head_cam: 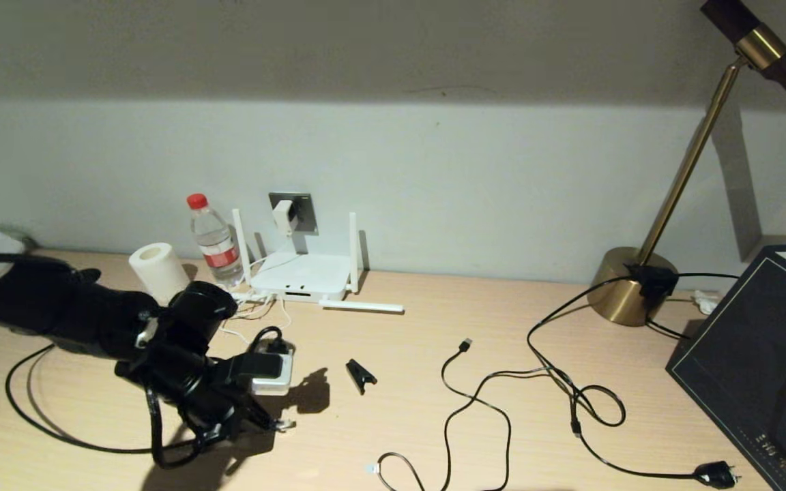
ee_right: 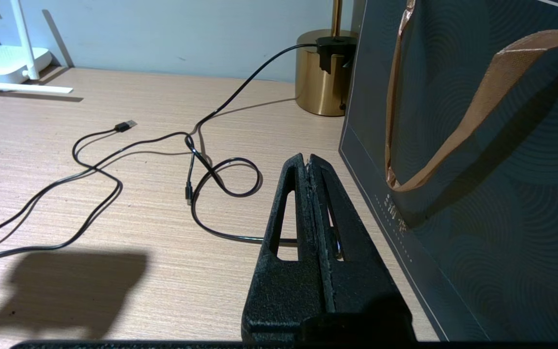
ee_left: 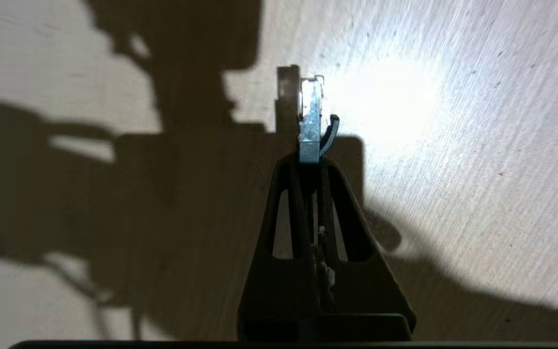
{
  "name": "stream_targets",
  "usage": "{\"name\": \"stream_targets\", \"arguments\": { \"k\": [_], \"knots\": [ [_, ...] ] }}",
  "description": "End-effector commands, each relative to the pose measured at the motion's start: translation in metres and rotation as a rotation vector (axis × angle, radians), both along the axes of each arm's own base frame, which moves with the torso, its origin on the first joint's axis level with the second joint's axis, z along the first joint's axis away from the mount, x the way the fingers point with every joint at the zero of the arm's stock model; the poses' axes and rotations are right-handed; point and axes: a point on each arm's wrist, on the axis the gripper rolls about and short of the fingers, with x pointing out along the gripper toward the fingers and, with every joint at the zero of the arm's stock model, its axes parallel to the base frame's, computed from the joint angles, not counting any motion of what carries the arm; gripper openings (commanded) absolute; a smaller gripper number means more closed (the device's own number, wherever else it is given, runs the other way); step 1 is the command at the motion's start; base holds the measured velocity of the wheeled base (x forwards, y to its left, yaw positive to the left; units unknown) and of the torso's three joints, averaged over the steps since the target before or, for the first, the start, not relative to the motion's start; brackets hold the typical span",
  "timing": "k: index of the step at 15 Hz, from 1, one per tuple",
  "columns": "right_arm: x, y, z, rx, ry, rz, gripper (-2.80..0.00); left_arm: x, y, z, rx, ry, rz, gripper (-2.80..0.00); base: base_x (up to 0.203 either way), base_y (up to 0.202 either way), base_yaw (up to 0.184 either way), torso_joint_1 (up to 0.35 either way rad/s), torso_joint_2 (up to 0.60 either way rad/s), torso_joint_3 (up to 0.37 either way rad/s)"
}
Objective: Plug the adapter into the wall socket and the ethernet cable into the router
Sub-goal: Pick up cable, then hand it to the other hand
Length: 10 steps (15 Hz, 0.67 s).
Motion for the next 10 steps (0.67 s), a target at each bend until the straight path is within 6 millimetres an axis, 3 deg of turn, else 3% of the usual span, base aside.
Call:
{"name": "stream_targets", "arguments": {
  "k": [1, 3, 5, 7, 10],
  "knots": [
    [0.003, 0.000, -0.010, -0.001, 0.036, 0.000, -2.80, -0.022, 0.004, 0.050, -0.033, -0.168, -0.006, -2.80, 0.000, 0.000, 0.000, 0.000, 0.00, 0.000],
    [0.003, 0.000, -0.010, 0.000, 0.036, 0.000, -2.80, -0.043, 0.002, 0.092, -0.075, -0.306, -0.028, -2.80, 0.000, 0.000, 0.000, 0.000, 0.00, 0.000],
    [0.003, 0.000, -0.010, 0.001, 0.035, 0.000, -2.80, -0.072, -0.006, 0.121, -0.127, -0.385, -0.080, -2.80, 0.000, 0.000, 0.000, 0.000, 0.00, 0.000],
    [0.003, 0.000, -0.010, 0.001, 0.036, 0.000, -2.80, -0.099, -0.015, 0.135, -0.158, -0.427, -0.132, -2.80, 0.000, 0.000, 0.000, 0.000, 0.00, 0.000],
    [0.003, 0.000, -0.010, 0.001, 0.036, 0.000, -2.80, -0.107, -0.025, 0.144, -0.170, -0.458, -0.170, -2.80, 0.000, 0.000, 0.000, 0.000, 0.00, 0.000]
  ]
}}
